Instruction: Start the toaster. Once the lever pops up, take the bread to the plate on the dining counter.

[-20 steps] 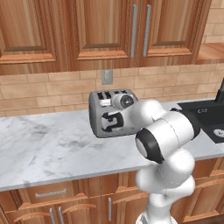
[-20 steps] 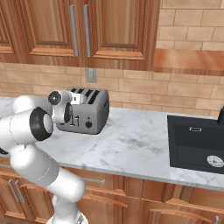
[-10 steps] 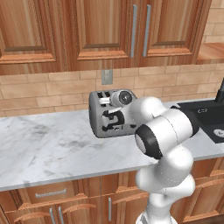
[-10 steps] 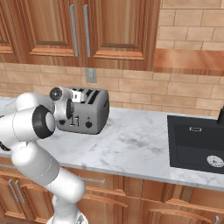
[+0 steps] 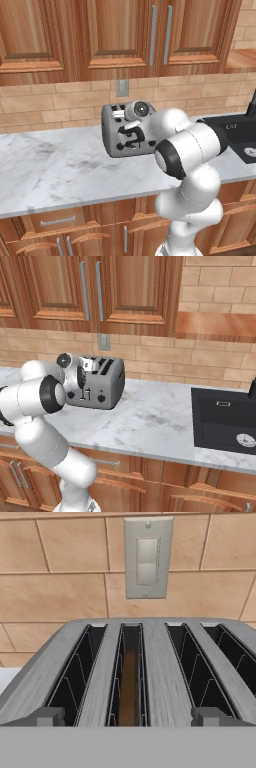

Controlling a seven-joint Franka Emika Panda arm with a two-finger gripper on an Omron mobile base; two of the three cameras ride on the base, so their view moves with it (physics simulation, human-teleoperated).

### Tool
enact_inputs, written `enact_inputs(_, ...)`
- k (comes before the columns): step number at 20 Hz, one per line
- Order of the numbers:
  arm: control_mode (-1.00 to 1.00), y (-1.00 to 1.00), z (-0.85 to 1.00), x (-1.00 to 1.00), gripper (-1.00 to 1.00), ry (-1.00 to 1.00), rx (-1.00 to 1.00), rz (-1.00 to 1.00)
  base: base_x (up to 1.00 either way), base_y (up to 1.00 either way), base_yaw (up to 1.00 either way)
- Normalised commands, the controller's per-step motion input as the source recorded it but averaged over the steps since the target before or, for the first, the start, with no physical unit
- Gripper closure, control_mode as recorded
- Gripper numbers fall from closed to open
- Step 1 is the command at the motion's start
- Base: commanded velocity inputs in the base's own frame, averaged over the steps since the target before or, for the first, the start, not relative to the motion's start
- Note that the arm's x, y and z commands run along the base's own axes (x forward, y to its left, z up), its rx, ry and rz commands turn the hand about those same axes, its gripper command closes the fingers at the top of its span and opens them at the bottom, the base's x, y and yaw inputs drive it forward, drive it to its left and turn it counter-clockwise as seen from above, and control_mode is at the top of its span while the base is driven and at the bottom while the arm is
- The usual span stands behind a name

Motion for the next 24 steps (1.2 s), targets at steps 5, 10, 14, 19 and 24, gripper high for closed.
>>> enact_inputs(5, -1.00, 0.00, 0.00, 0.13, -1.00, 0.05, 0.00, 0.00, 0.00, 0.00, 0.00)
enact_inputs(10, -1.00, 0.00, -0.01, 0.06, -1.00, 0.06, 0.00, 0.00, 0.00, 0.00, 0.00)
enact_inputs(14, -1.00, 0.00, -0.01, 0.00, -1.00, 0.05, 0.00, 0.00, 0.00, 0.00, 0.00)
enact_inputs(19, -1.00, 0.00, 0.00, 0.00, -1.00, 0.01, 0.00, 0.00, 0.00, 0.00, 0.00)
enact_inputs(24, -1.00, -0.07, 0.00, 0.02, -1.00, 0.02, 0.00, 0.00, 0.00, 0.00, 0.00)
